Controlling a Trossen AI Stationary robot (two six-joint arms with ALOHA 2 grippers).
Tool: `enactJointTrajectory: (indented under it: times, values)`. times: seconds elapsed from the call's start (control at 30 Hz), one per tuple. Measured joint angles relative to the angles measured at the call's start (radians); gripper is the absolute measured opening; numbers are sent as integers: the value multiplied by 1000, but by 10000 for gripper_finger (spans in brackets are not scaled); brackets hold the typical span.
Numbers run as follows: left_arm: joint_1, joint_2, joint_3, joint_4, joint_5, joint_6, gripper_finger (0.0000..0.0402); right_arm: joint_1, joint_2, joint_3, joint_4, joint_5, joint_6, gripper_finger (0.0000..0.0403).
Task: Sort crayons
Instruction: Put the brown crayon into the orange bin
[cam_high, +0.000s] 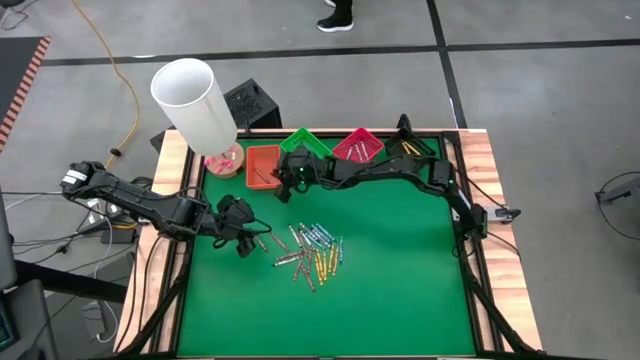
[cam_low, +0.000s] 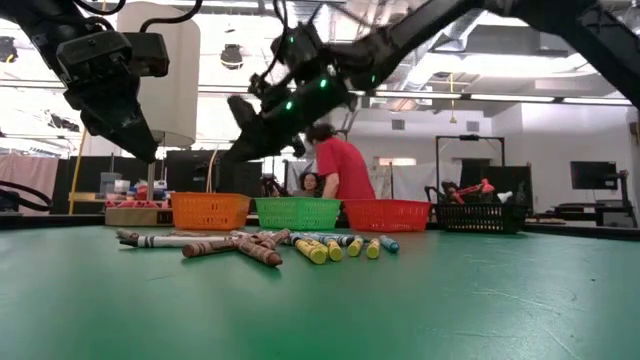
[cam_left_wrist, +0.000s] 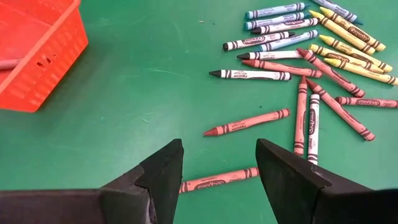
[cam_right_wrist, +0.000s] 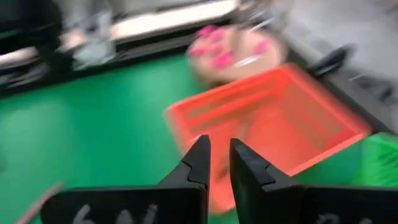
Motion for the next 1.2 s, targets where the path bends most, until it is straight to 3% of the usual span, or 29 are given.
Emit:
enactJointTrajectory:
  times: [0.1,0.2,0.43,0.6,0.83,0.97,1.2]
  values:
    - [0,0,0,0,0,1,192,48,-23,0,-77,-67,6,57]
    - [0,0,0,0,-1,0,192,107,-21,0,-75,-57,31,57]
    - [0,0,0,-5,-1,-14,192,217,64,0,-11,162,20,57]
    - [0,0,0,-19,-6,-17,192,251,95,1,-30,241,21,57]
    - [8,-11,0,-174,-179,-151,192,268,110,0,-41,246,46,57]
    - [2,-97,0,-279,-281,-232,192,272,110,0,-37,245,47,57]
    - [-69,-393,0,-286,-405,-172,192,281,110,0,-30,245,47,57]
